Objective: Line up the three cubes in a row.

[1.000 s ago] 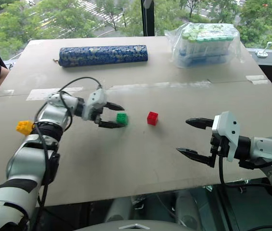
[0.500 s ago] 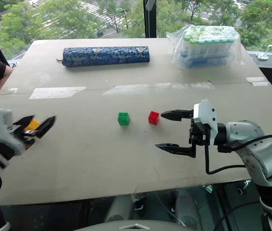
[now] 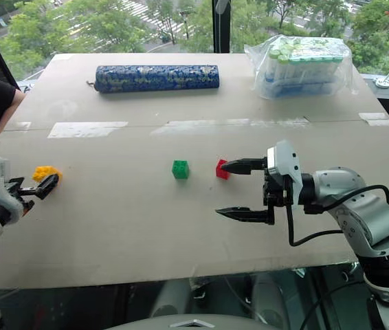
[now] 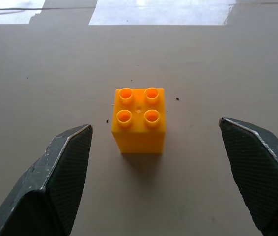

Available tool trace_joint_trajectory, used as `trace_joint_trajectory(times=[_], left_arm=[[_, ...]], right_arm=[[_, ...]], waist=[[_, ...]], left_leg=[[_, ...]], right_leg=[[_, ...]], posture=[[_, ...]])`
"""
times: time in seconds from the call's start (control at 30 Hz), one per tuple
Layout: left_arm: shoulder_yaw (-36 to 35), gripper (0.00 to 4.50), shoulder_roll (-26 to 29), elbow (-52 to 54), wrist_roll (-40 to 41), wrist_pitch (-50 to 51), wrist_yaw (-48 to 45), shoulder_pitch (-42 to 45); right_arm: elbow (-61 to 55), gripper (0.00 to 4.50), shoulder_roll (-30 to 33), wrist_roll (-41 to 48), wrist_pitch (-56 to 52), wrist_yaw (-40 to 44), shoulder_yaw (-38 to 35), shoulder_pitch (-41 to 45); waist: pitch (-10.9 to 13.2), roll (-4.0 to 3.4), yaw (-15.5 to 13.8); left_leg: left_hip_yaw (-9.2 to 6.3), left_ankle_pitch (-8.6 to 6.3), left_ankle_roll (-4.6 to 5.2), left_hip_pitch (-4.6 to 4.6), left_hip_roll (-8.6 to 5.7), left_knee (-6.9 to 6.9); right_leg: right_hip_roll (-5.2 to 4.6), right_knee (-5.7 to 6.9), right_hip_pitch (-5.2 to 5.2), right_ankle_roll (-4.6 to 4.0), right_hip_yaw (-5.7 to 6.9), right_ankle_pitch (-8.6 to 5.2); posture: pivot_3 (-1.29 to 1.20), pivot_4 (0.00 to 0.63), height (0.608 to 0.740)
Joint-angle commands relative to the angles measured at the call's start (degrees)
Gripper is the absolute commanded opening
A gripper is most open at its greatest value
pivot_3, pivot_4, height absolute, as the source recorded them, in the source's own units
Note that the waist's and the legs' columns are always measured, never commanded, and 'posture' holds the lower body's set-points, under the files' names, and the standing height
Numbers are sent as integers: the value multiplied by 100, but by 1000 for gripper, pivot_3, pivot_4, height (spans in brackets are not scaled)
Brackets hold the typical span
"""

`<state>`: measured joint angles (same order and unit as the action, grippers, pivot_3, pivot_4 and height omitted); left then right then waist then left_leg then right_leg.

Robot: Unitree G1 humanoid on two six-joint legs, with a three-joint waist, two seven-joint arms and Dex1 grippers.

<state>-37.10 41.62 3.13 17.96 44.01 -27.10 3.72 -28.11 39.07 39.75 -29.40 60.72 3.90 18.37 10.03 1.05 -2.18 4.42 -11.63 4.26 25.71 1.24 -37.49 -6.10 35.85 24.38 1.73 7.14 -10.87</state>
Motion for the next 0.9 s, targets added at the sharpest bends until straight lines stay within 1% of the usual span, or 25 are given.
trace_joint_trajectory(times=[0.03,0.1,0.13,0.23,0.27,0.33,0.4,0.47,0.5,0.6,0.63,0.7,0.73,0.83,0.87,0.9], left_arm=[[338,3977,302,-760,-99,-663,-394,289],[514,3383,400,-1199,-174,-958,-485,479],[596,2978,442,-1371,-211,-1096,-536,555],[808,1426,530,-1862,-253,-1535,-778,716],[838,1299,531,-1942,-222,-1635,-864,740],[853,1322,522,-1961,-81,-1912,-1137,814],[926,1322,504,-1735,251,-2000,-1723,896],[1181,1322,543,-1506,593,-2075,-2564,1012],[1345,1322,589,-1459,678,-2093,-2919,1074],[2242,1322,754,-1717,289,-2702,-3895,1453],[2634,1322,797,-1942,172,-2835,-4392,1744],[3079,1322,834,-2317,28,-3128,-4997,2146],[3319,1322,824,-2675,-140,-3469,-5338,2452],[4041,1322,639,-4066,-743,-4565,-6223,3599],[4172,1322,579,-4470,-872,-4891,-6368,3862],[4263,1322,510,-4855,-991,-5195,-6453,4096]], right_arm=[[-276,4500,90,84,16,-109,-284,-98],[-356,4500,127,91,2,-169,-341,-181],[-397,4500,142,108,-10,-207,-372,-217],[-524,4500,184,129,-44,-311,-453,-332],[-564,4500,196,133,-50,-340,-475,-373],[-636,4500,219,154,-60,-399,-524,-448],[-690,4500,243,168,-67,-467,-558,-513],[-748,4500,272,161,-79,-522,-585,-574],[-776,4500,284,164,-84,-545,-600,-604],[-842,4500,319,159,-92,-622,-641,-679],[-870,4500,335,159,-101,-655,-678,-715],[-946,4500,361,170,-112,-712,-741,-797],[-1006,4500,387,171,-115,-745,-792,-867],[-1217,4500,485,153,-121,-867,-993,-1129],[-1281,4500,504,165,-124,-907,-1041,-1198],[-1347,4500,513,184,-127,-956,-1077,-1263]], waist=[[0,0,3],[0,0,-2],[-1,2,-2],[-1,4,3],[-1,4,3],[-1,4,6],[-1,3,5],[-1,3,-16],[-1,3,-20],[-1,3,-17],[-1,2,-10],[-1,1,-7],[0,2,-3],[2,3,-30],[1,4,-28],[1,4,-25]], left_leg=[[4,0,0,0,0,0],[16,0,0,2,0,2],[19,0,1,3,0,1],[26,0,0,10,1,3],[26,-1,0,9,1,5],[28,-1,0,9,2,10],[27,-1,-2,10,3,12],[26,-2,-3,10,3,12],[26,-2,-3,13,2,12],[30,-2,-2,13,0,9],[36,-2,-2,11,1,10],[44,-2,-1,9,1,10],[51,-1,-1,8,2,9],[59,-1,1,8,4,9],[43,0,2,22,4,2],[43,0,2,25,6,2]], right_leg=[[-2,0,1,0,0,0],[-7,0,8,1,-2,0],[-9,-1,10,1,-2,0],[-20,-1,19,1,-5,1],[-22,-1,20,0,-4,2],[-24,-1,23,0,-2,2],[-27,-1,25,-11,0,8],[-29,-1,24,-17,4,11],[-32,-1,24,-15,8,11],[-38,-3,23,-1,16,2],[-40,-3,23,0,17,2],[-42,-3,23,0,23,2],[-38,-2,24,1,41,2],[-23,2,24,1,43,2],[2,3,30,0,57,2],[4,2,30,0,59,2]], posture=[[0,150,740],[0,150,740],[0,150,740],[0,150,740],[0,150,740],[0,150,740],[0,150,740],[0,150,740],[0,150,740],[0,150,740],[0,150,740],[0,150,740],[0,150,740],[0,150,740],[0,150,740],[0,150,740]])
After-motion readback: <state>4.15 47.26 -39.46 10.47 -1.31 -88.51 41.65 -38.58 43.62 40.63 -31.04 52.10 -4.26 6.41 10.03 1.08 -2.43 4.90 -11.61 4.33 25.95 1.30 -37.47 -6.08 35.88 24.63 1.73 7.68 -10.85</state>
